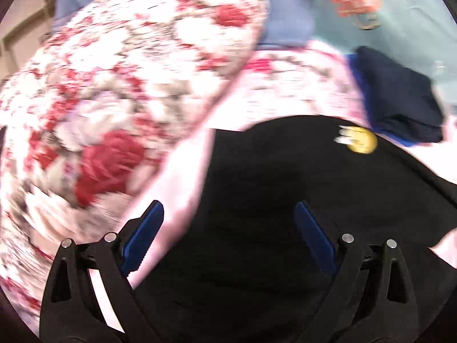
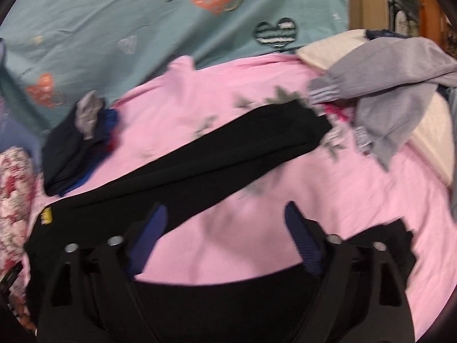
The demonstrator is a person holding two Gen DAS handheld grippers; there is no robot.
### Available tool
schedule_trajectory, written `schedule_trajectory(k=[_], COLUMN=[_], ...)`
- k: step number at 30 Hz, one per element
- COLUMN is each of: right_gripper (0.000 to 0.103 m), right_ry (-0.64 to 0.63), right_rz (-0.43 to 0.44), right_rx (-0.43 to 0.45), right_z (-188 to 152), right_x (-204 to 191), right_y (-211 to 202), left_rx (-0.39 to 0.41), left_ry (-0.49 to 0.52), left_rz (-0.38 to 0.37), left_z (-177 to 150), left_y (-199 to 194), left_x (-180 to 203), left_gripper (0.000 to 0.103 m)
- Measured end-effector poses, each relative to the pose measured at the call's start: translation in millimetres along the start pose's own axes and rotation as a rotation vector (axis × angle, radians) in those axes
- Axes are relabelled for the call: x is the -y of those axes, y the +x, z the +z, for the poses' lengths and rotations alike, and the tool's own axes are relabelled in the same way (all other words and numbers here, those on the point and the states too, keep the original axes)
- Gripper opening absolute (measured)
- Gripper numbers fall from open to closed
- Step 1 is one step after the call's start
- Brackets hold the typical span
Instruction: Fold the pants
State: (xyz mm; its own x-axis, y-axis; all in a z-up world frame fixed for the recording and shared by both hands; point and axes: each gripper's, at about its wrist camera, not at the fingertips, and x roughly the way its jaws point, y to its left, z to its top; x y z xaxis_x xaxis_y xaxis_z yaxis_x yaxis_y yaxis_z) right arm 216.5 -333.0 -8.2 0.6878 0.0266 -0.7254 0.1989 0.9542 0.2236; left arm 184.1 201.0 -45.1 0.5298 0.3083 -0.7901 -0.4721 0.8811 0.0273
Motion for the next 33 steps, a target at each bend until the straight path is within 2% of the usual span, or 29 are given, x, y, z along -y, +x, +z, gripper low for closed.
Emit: schedule_trajectory(k=[2,6,10,12,13,14,15,16,17,22,27,29,31,33], right_gripper=[0.092,0.092,0.092,0.092,0.092,0.092,0.092,0.092,0.092,0.092,0.088,0.088,0.072,0.068], right_ry=[-0.012,-0.048,-0.013,-0.018,-0.027,-0.034,-0.034,-0.032,-0.032,-0.12,-0.246,-0.223,-0.154,-0.123], right_rz=[0.038,0.028,0.047,0.025,0.014,0.015,0.015,0.008,-0.01,-0.052,-0.02,-0.002,0.025,0.046], right_rx=[-0.023,-0.071,-0.102,-0.096,-0.095,-0.099,-0.102,-0.102,-0.099,-0.034,-0.04,-0.102,-0.161,-0.199], right_z=[-11,-23,-31,-33,-33,-33,-32,-31,-28,14,76,92,100,104], right_x=[-22,-45,-44,-42,-43,-40,-36,-33,-29,-31,-42,-36,-29,-29], right_y=[6,22,33,35,35,36,38,38,39,49,102,127,147,163], left_rx=[-0.012,-0.056,-0.061,-0.047,-0.036,-0.031,-0.029,-0.034,-0.034,-0.036,-0.03,-0.025,-0.028,-0.025], left_ry=[-0.016,0.0,0.046,0.09,0.089,0.084,0.081,0.085,0.087,0.026,0.025,0.025,0.023,0.032], left_rz=[0.046,0.018,0.02,0.081,0.086,0.074,0.019,-0.018,-0.01,-0.028,-0.035,-0.032,-0.031,-0.023], left_z=[7,18,30,34,37,39,43,45,46,44,42,39,38,39], left_y=[12,38,61,79,82,81,79,78,78,72,71,70,69,71], left_x=[-9,-8,12,28,31,33,35,36,39,28,21,18,16,18], left_gripper=[0.092,0.09,0.087,0.088,0.087,0.075,0.05,0.043,0.041,0.042,0.05,0.052,0.053,0.053])
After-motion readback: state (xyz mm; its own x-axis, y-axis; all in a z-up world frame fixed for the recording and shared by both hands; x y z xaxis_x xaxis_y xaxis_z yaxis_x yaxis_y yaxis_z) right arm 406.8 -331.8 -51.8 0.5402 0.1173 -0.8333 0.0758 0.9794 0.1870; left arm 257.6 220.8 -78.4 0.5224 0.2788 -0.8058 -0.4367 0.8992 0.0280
